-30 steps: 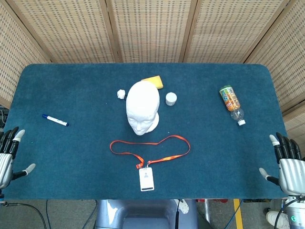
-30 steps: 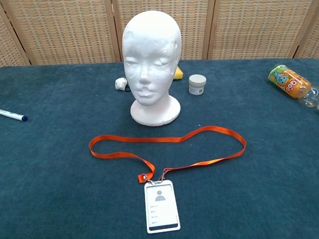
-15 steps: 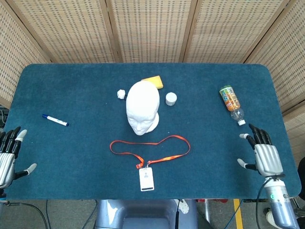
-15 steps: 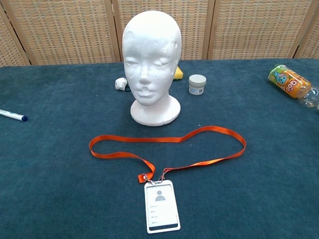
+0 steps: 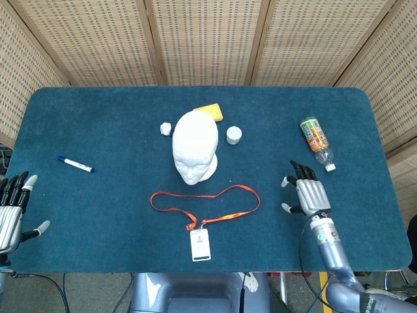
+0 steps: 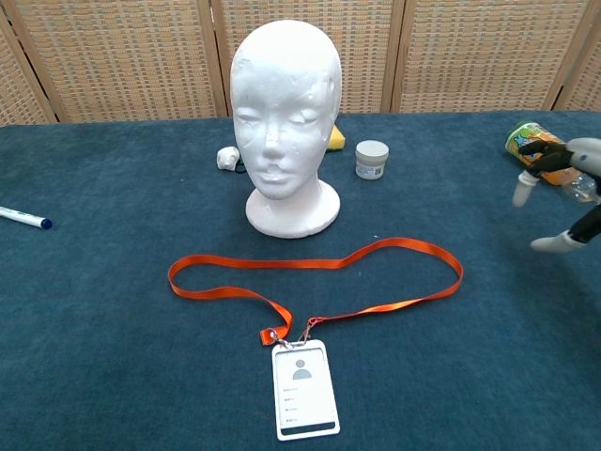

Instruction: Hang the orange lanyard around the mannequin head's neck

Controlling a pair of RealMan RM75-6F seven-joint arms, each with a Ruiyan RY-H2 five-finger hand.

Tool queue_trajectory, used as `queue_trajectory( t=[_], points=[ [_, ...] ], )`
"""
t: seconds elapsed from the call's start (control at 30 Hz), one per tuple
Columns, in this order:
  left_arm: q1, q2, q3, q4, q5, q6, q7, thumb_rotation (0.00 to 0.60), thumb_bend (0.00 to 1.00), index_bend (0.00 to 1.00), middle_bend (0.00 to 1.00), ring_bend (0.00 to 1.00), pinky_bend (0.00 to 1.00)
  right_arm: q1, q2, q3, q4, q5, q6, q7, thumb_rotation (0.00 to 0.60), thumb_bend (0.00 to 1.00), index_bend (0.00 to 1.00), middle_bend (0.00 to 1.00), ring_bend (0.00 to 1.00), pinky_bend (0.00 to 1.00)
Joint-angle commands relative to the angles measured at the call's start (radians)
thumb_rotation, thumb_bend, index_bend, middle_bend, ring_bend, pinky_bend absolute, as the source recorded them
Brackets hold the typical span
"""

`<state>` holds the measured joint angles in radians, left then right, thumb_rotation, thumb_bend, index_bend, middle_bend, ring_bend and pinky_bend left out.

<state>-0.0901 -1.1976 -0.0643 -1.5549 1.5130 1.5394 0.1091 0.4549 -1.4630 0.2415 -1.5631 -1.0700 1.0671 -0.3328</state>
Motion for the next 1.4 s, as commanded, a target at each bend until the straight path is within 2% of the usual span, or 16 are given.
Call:
queue_trajectory(
  t=[0.03,0.2,0.63,1.13,1.4],
  points=[
    [-0.002,-0.002,-0.003,0.002,-0.005,-0.002,0.004,0.6,0.0,0.0,0.0,0.0,0.0,0.071,-0.095,0.018,0.073,0.093,-0.026,-0.101,0.6,0.23,0.41,0.0,0.0,0.0],
    [-0.005,-0.007,-0.007,0.008,-0.015,-0.011,0.008,0.6,0.0,0.0,0.0,0.0,0.0,0.12,-0.161,0.043,0.117,0.197,-0.061,-0.143,0.6,0.27,0.42,0.0,0.0,0.0],
    [-0.015,-0.017,-0.016,0.02,-0.041,-0.031,0.019,0.6,0.0,0.0,0.0,0.0,0.0,0.209,-0.281,0.085,0.184,0.323,-0.07,-0.194,0.6,0.28,0.42,0.0,0.0,0.0],
    [-0.02,-0.019,-0.021,0.024,-0.055,-0.04,0.018,0.6,0.0,0.0,0.0,0.0,0.0,0.259,-0.342,0.075,0.258,0.378,-0.061,-0.238,0.6,0.31,0.47,0.0,0.0,0.0],
    [-0.021,-0.019,-0.021,0.025,-0.056,-0.04,0.017,0.6,0.0,0.0,0.0,0.0,0.0,0.272,-0.352,0.072,0.275,0.39,-0.066,-0.239,0.6,0.4,0.52,0.0,0.0,0.0]
  ],
)
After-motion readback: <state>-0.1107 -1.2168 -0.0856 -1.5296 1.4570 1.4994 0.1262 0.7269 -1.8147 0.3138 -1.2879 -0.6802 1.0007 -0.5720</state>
